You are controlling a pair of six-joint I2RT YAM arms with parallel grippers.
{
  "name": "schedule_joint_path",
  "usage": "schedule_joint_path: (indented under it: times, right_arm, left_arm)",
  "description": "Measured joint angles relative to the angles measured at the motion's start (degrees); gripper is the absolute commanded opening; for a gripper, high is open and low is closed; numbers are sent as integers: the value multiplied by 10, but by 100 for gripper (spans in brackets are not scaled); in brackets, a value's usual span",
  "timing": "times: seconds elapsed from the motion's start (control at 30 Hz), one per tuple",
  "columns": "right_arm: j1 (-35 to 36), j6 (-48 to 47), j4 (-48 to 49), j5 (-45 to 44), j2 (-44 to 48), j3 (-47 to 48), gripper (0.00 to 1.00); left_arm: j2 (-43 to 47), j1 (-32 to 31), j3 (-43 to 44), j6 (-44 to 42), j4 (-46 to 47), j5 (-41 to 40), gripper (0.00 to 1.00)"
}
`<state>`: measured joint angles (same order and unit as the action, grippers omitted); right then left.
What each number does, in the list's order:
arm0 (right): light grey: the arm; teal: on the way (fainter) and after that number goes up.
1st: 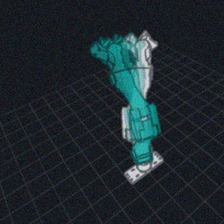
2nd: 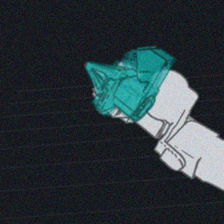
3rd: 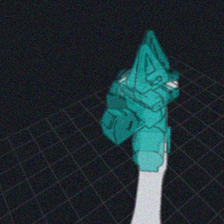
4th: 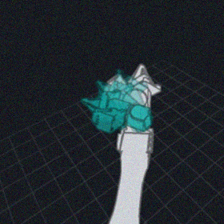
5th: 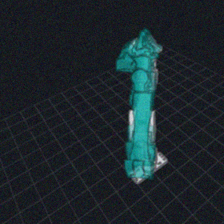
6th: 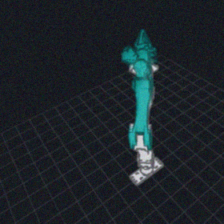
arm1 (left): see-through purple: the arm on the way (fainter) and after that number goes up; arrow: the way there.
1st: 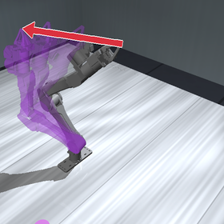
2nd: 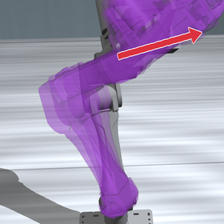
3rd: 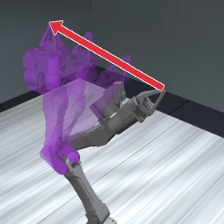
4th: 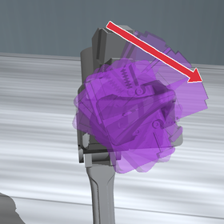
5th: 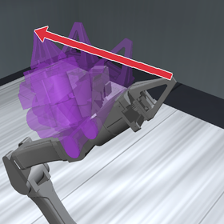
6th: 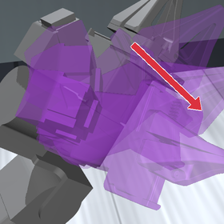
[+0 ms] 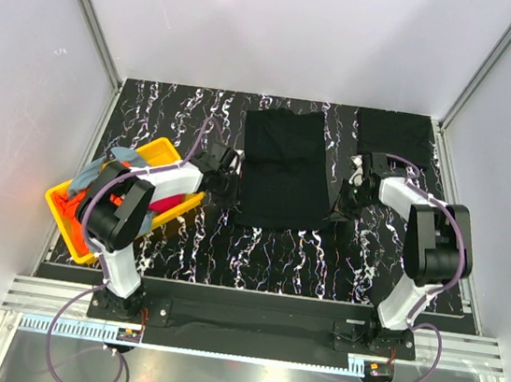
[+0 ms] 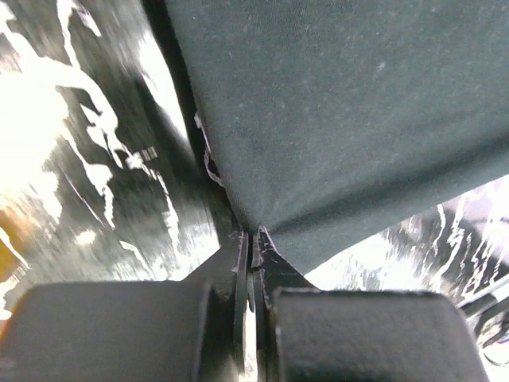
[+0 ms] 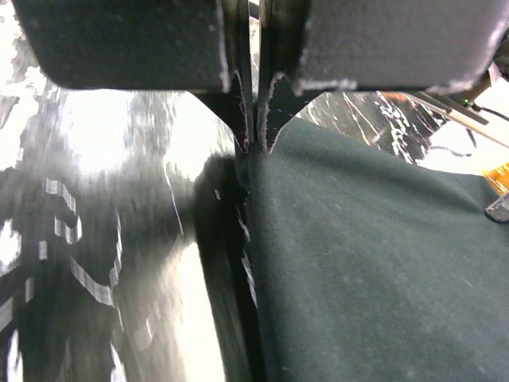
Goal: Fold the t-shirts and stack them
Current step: Fold the tshirt
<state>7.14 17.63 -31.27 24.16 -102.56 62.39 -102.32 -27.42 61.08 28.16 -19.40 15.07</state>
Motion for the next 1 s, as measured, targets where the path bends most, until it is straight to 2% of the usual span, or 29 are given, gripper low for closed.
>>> schedule_joint_path:
  times: [0.2,0.27,0.3,0.33,0.37,0.47,0.57,0.7,0.8,1.0]
  right_arm:
    - [0,59,59,-23,68,-113,0]
    - [1,78,73,-22,86,-143,8]
    - [1,85,78,-21,96,-153,14]
    - [1,92,82,-21,108,-165,25]
    - [1,98,84,-22,122,-175,32]
    - [0,107,78,-39,167,-190,44]
    - [0,113,59,-63,207,-180,43]
    - [0,114,40,-77,211,-126,38]
    - [0,108,43,-67,172,-58,36]
    - [0,91,76,-19,47,54,36]
  left_arm:
    - [36,-20,-49,7,2,-22,0]
    - [47,-23,-65,11,5,-23,0]
    - [54,-24,-72,14,6,-24,4]
    - [63,-27,-79,16,6,-25,13]
    - [75,-32,-86,19,4,-27,27]
    - [118,-46,-95,22,-18,-40,35]
    - [158,-53,-78,17,-48,-46,42]
    - [142,-45,8,4,-75,-57,42]
    - [93,-30,81,-7,-73,-55,42]
    - [-67,3,215,-36,-78,-45,42]
